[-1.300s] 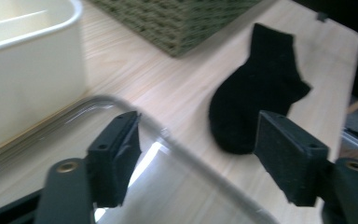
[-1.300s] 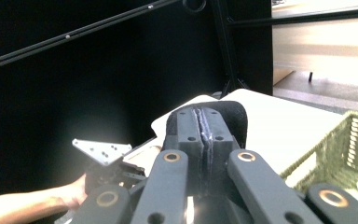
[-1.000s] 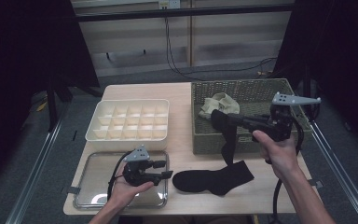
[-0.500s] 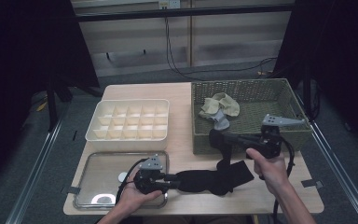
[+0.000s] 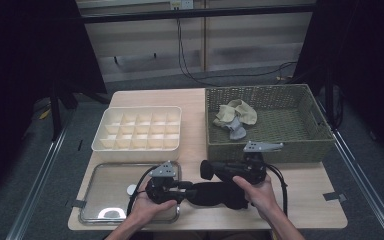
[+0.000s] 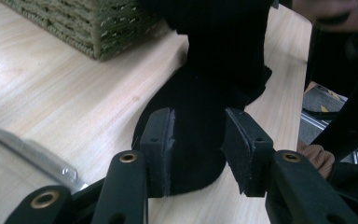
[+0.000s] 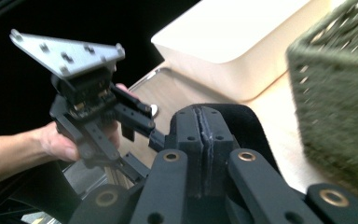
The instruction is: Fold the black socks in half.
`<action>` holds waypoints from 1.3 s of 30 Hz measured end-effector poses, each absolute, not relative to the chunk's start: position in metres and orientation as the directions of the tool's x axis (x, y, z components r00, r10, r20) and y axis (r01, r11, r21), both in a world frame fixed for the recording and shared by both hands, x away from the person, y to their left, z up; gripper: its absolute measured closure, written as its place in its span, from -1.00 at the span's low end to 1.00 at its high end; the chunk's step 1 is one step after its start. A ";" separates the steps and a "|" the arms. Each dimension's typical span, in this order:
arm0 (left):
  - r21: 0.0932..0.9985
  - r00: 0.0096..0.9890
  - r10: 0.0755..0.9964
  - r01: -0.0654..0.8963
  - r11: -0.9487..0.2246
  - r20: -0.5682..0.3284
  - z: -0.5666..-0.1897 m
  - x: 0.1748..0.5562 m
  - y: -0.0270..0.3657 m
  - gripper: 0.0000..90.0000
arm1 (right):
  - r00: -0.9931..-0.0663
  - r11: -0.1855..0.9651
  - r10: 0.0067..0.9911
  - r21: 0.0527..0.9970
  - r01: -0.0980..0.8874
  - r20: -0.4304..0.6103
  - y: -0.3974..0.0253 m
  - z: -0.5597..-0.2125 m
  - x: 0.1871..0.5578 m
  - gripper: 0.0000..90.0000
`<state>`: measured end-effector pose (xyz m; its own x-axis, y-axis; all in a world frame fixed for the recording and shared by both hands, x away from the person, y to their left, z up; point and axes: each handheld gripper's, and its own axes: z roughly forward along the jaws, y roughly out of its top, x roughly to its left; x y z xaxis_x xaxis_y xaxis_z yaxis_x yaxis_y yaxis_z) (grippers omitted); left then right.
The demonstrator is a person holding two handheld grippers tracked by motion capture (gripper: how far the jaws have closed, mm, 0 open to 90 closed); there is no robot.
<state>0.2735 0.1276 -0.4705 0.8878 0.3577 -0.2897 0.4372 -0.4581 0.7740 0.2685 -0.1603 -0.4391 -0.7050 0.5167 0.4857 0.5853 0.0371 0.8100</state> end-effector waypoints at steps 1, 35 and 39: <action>0.774 0.885 0.359 0.442 -0.454 -0.296 -0.470 0.274 0.127 0.32 | -0.705 0.048 0.514 0.805 0.592 0.488 -0.157 -0.442 0.268 0.95; 0.765 0.907 0.367 0.384 -0.516 -0.208 -0.472 0.272 0.151 0.99 | -0.675 0.135 0.543 0.742 0.657 0.499 -0.163 -0.467 0.240 0.53; 0.768 0.904 0.378 0.386 -0.512 -0.202 -0.470 0.273 0.156 0.98 | -0.638 0.116 0.607 0.741 0.661 0.474 -0.190 -0.471 0.234 0.57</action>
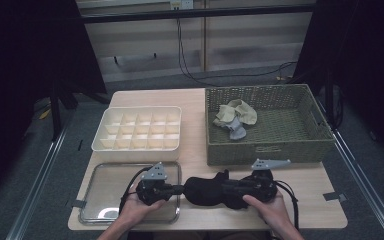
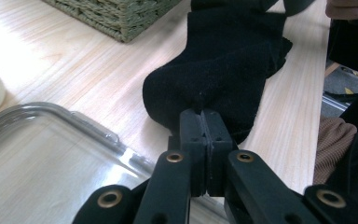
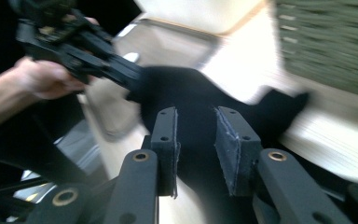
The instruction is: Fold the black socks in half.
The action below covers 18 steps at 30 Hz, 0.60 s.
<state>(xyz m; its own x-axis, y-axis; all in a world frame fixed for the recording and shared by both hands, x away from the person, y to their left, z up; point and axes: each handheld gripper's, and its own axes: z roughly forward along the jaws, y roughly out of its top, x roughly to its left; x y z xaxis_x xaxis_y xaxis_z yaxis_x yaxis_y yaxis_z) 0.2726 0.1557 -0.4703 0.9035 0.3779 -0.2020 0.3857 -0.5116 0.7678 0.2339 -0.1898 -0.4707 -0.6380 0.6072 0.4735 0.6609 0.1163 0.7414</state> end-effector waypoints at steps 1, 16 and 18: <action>0.769 0.903 0.378 0.386 -0.510 -0.203 -0.470 0.273 0.157 0.98 | -0.623 0.113 0.629 0.738 0.665 0.464 -0.196 -0.473 0.233 0.58; 0.759 0.905 0.381 0.380 -0.528 -0.188 -0.474 0.272 0.159 0.97 | -0.504 0.158 0.783 0.667 0.728 0.364 -0.224 -0.498 0.234 0.31; 0.757 0.905 0.382 0.382 -0.530 -0.189 -0.475 0.274 0.158 0.97 | -0.501 0.172 0.789 0.655 0.736 0.355 -0.222 -0.500 0.236 0.34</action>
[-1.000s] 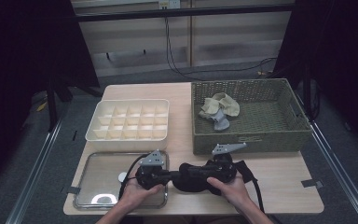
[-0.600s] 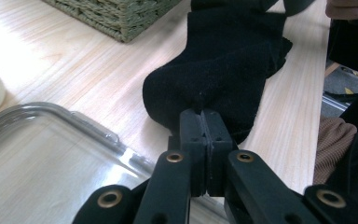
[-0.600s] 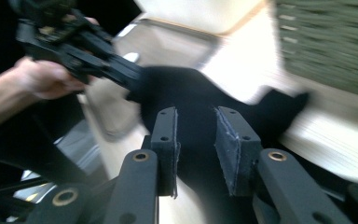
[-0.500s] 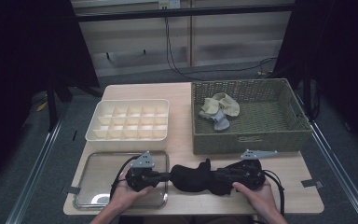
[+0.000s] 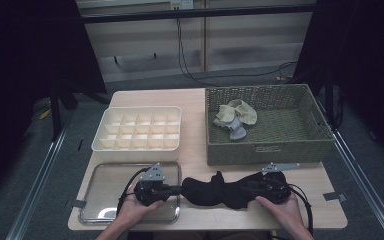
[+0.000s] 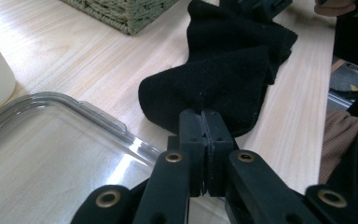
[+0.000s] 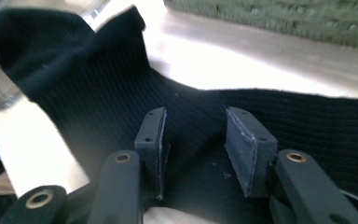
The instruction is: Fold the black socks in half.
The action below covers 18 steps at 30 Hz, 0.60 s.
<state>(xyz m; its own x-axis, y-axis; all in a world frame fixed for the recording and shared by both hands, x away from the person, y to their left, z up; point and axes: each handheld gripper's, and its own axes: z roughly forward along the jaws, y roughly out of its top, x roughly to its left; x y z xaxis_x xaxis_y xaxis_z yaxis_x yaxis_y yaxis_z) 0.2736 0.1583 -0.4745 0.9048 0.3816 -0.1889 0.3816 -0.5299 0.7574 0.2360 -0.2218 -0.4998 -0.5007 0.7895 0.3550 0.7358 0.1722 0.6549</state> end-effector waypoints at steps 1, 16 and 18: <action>0.756 0.904 0.384 0.383 -0.531 -0.188 -0.475 0.274 0.158 0.97 | -0.505 0.178 0.791 0.660 0.730 0.345 -0.221 -0.500 0.236 0.38; 0.787 0.913 0.364 0.359 -0.502 -0.185 -0.461 0.269 0.161 0.98 | -0.496 0.057 0.763 0.721 0.691 0.415 -0.253 -0.468 0.231 0.93; 0.787 0.918 0.354 0.350 -0.509 -0.179 -0.460 0.269 0.159 0.98 | -0.482 0.043 0.774 0.725 0.687 0.411 -0.265 -0.464 0.233 0.93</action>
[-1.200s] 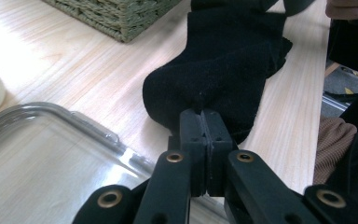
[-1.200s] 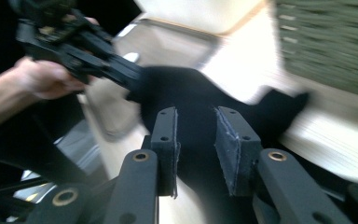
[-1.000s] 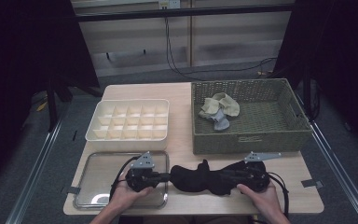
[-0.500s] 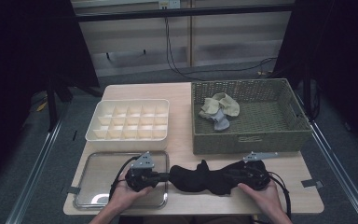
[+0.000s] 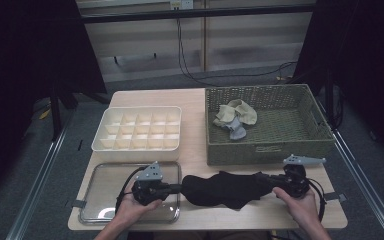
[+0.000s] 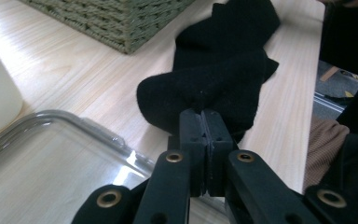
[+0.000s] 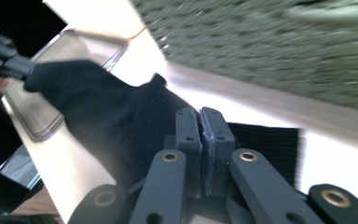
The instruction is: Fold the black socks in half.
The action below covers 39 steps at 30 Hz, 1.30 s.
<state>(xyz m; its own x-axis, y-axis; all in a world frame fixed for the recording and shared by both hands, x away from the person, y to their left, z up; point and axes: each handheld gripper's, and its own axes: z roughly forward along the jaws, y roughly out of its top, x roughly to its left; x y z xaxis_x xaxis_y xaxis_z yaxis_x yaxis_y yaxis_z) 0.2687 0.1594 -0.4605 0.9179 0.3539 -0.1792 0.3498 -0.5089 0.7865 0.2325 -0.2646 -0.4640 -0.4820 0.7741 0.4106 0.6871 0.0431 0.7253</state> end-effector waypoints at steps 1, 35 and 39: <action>0.787 0.919 0.353 0.345 -0.512 -0.174 -0.461 0.269 0.158 0.98 | -0.470 0.031 0.780 0.725 0.688 0.413 -0.270 -0.463 0.233 0.93; 0.679 0.932 0.294 0.357 -0.641 -0.212 -0.494 0.283 0.104 0.66 | -0.458 0.032 0.809 0.750 0.661 0.369 -0.268 -0.469 0.243 0.57; 0.678 0.923 0.319 0.376 -0.632 -0.215 -0.494 0.287 0.108 0.62 | -0.470 0.032 0.796 0.749 0.662 0.381 -0.263 -0.470 0.245 0.55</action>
<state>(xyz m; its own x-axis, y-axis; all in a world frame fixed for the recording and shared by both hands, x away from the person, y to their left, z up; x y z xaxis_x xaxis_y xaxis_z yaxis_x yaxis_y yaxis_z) 0.2869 0.1076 -0.4944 0.9232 0.3189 -0.2145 0.3759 -0.6321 0.6776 0.2447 -0.2633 -0.4702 -0.4700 0.7960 0.3815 0.6616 0.0316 0.7491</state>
